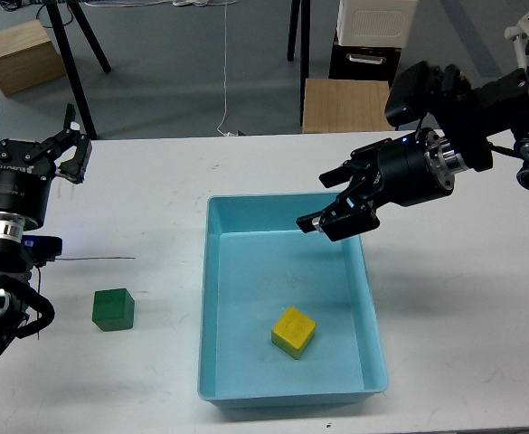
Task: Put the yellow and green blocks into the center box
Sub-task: 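Release the yellow cube into the tray and withdraw the right gripper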
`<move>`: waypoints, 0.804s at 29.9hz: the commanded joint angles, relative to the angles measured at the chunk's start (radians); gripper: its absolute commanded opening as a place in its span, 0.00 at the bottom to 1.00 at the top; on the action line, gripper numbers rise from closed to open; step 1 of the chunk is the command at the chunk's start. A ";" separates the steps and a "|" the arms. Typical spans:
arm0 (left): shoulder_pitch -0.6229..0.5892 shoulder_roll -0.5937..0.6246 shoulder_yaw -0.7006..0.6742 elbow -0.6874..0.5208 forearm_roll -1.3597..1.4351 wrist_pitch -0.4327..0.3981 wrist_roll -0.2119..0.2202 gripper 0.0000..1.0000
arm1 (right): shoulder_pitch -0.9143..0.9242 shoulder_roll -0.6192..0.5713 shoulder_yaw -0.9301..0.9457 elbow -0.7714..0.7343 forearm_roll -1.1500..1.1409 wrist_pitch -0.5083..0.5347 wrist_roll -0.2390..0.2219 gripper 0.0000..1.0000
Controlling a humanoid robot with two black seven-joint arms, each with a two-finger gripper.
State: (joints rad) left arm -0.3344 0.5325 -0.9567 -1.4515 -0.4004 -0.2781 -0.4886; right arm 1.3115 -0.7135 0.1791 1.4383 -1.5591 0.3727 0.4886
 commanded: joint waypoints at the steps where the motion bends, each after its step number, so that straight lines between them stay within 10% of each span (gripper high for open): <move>1: -0.070 0.052 0.006 0.052 0.008 0.013 0.000 1.00 | -0.080 -0.026 0.129 0.007 0.143 -0.106 0.000 0.98; 12: -0.179 0.142 0.013 0.114 0.167 -0.116 0.000 1.00 | -0.449 -0.135 0.620 0.151 0.447 -0.268 0.000 0.98; 24: -0.245 0.233 -0.022 0.186 1.471 -0.115 0.000 1.00 | -1.107 -0.090 1.060 0.294 0.459 -0.395 0.000 0.98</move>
State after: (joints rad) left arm -0.5686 0.7380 -0.9698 -1.2662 0.7442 -0.3888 -0.4887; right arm 0.3354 -0.8319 1.1739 1.7265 -1.1004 0.0241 0.4886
